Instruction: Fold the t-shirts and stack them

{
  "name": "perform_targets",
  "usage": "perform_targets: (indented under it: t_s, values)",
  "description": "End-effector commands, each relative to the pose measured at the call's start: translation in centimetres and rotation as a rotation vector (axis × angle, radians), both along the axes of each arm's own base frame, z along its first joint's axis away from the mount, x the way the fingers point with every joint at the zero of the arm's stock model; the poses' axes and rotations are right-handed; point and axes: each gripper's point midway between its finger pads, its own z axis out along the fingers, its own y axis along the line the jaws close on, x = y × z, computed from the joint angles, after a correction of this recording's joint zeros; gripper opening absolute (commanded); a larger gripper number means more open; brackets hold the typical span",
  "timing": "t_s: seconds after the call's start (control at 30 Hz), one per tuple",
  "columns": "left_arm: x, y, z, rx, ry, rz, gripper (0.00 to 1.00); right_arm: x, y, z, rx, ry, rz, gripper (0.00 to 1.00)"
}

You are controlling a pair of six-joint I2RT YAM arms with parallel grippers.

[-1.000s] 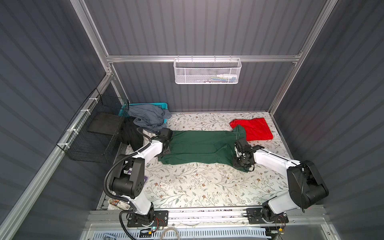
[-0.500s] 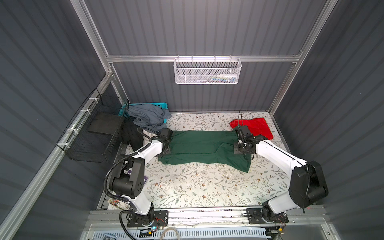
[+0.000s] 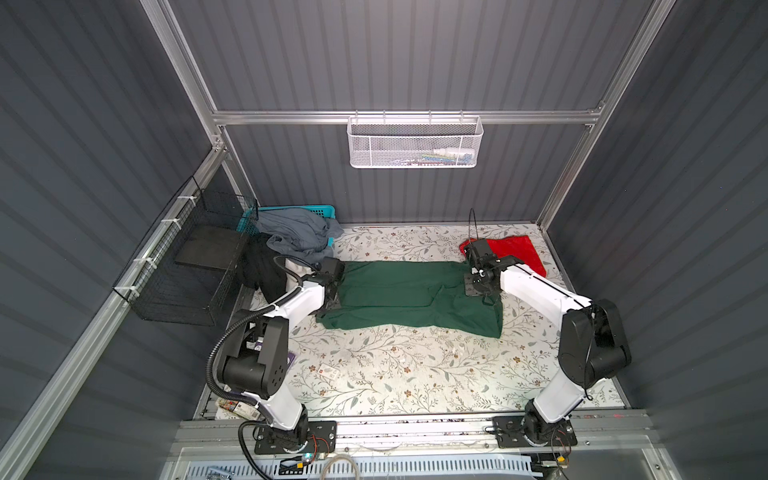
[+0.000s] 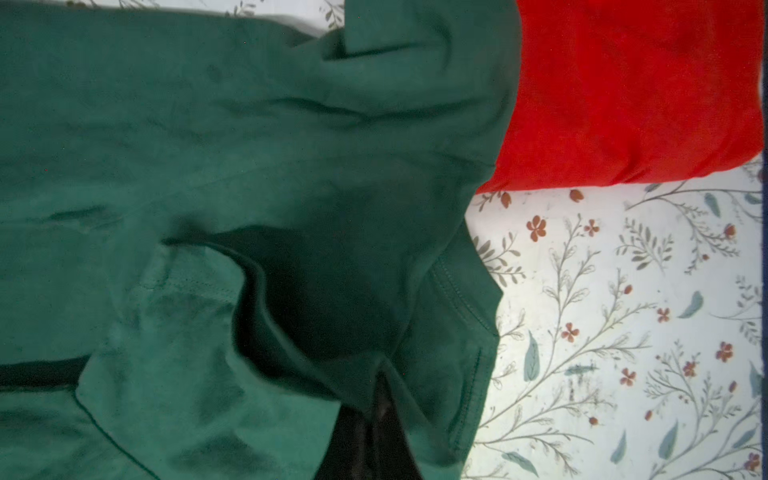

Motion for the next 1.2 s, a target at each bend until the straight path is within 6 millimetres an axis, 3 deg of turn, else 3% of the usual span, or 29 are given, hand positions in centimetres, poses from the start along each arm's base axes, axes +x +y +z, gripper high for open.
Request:
perform_targets:
  t_s: [0.0, 0.37, 0.87, 1.17]
  values:
    - [-0.4, 0.3, 0.5, 0.017, -0.008, -0.023, 0.0, 1.5, -1.0, 1.0, -0.03, -0.037, -0.021, 0.0]
    - [0.6, 0.7, 1.3, 0.061, -0.035, -0.034, 0.0, 4.9, -1.4, 0.4, -0.06, -0.056, -0.045, 0.0]
    - [2.3, 0.4, 2.0, 0.083, -0.06, -0.063, 0.0, 6.5, -3.7, 1.3, -0.149, -0.097, -0.119, 0.0]
    - [2.4, 0.4, 1.7, 0.09, -0.066, -0.079, 0.0, 8.6, -3.1, 1.1, -0.147, -0.12, -0.084, 0.0]
